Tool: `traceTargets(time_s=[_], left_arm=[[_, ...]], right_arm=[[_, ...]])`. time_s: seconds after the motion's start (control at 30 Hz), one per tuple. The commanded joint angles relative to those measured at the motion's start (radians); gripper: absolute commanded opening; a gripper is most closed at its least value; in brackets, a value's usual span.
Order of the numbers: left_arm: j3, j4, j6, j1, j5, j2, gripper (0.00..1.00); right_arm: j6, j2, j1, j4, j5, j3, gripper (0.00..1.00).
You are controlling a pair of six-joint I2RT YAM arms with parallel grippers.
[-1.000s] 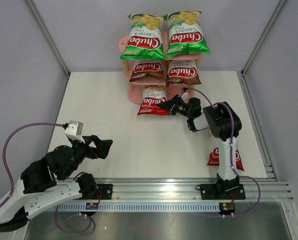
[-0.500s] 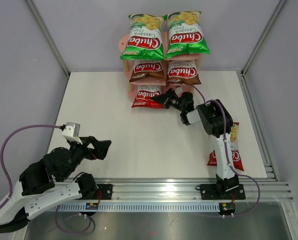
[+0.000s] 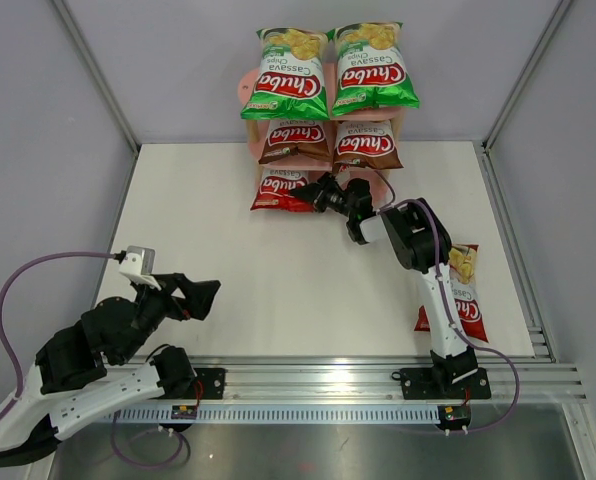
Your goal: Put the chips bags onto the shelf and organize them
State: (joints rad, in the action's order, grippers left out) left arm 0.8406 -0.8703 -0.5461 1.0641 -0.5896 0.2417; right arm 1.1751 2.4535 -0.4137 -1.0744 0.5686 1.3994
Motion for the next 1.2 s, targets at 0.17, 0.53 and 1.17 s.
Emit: traceTargets(time_s=[0.17, 0.53, 1.17], left_arm=[[-0.008, 0.044, 0.018, 0.005, 0.014, -0.021, 0.99], [-0.011, 0.044, 0.020, 0.005, 0.017, -0.024, 0.99], [-0.005, 0.034, 0.008, 0.005, 0.005, -0.007, 0.99]], right_arm=[[-0.011, 0.013, -0.014, 0.077, -0.064, 0.069, 0.26], [-0.020, -0.082, -0.011, -0.007, -0.059, -0.057, 0.54], [-0.083, -0.346, 0.044, 0.007, -0.075, -0.433, 0.66]])
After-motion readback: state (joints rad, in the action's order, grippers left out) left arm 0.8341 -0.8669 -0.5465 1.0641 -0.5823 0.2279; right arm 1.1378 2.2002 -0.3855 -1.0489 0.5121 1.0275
